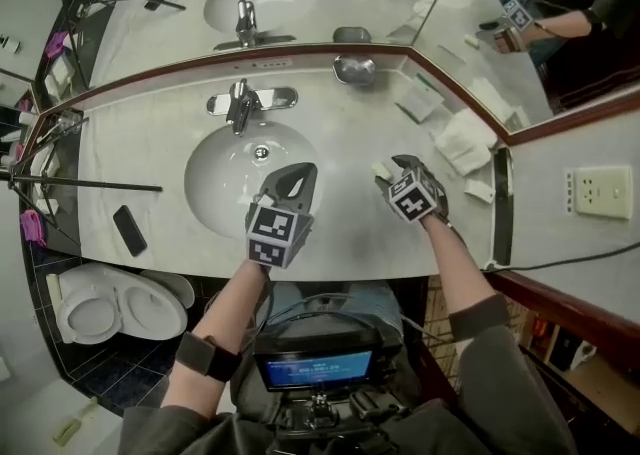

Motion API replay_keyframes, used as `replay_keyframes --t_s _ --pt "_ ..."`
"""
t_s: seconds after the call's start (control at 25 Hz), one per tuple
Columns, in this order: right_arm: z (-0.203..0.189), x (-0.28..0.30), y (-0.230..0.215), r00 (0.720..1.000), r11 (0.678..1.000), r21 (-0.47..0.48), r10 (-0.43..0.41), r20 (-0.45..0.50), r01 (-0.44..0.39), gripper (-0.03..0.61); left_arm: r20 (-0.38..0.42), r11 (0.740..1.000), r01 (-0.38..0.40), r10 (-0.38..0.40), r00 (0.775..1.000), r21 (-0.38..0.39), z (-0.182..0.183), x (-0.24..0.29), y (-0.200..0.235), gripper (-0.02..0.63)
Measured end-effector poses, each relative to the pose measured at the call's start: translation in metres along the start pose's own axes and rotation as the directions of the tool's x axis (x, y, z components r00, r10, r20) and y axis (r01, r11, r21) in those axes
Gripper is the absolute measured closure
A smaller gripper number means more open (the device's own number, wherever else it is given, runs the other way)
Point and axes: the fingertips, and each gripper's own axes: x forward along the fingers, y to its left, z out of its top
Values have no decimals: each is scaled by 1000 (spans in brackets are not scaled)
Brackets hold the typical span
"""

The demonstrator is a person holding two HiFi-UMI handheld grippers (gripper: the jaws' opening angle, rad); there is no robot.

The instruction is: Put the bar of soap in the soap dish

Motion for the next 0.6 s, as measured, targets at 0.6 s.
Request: replay_keyframes --t_s 0.6 --pt "-28 53 7 989 996 9 86 -123 -86 370 -42 1000 -9 8 999 -20 -27 -2 9 612"
